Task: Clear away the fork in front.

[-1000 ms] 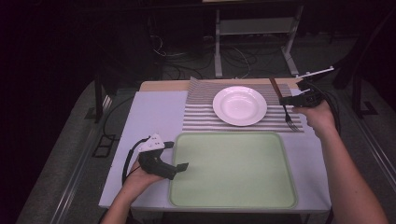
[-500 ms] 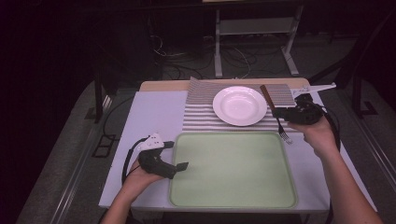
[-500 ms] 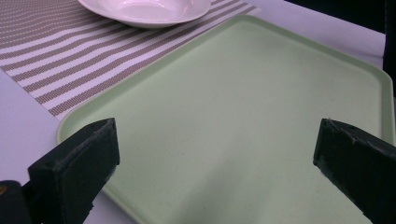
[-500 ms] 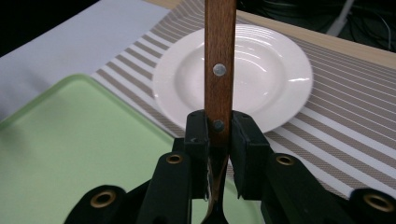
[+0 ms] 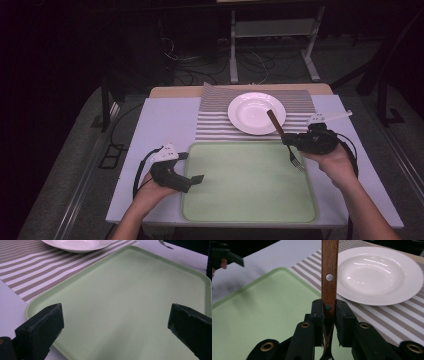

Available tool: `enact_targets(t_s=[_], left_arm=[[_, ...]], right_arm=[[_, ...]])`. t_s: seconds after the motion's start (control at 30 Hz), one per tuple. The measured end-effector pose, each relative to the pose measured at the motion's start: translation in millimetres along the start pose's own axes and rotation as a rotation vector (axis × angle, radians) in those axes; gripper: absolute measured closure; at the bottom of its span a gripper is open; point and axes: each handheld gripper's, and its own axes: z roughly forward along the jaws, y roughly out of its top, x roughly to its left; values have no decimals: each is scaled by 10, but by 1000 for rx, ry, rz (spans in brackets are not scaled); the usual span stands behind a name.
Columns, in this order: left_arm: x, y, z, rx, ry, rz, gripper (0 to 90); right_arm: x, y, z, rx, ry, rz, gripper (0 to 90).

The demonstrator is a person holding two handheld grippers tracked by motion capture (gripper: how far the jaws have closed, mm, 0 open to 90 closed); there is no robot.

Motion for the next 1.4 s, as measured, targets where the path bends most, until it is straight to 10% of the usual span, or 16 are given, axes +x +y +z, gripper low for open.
enact_targets(t_s=[0.83, 1.4], left_arm=[[-156, 226, 214, -45, -54, 27, 0], [-231, 778, 691, -69, -158, 84, 0]], right_arm=[[457, -180, 200, -10, 137, -76, 768], [477, -163, 263, -43, 147, -82, 768]])
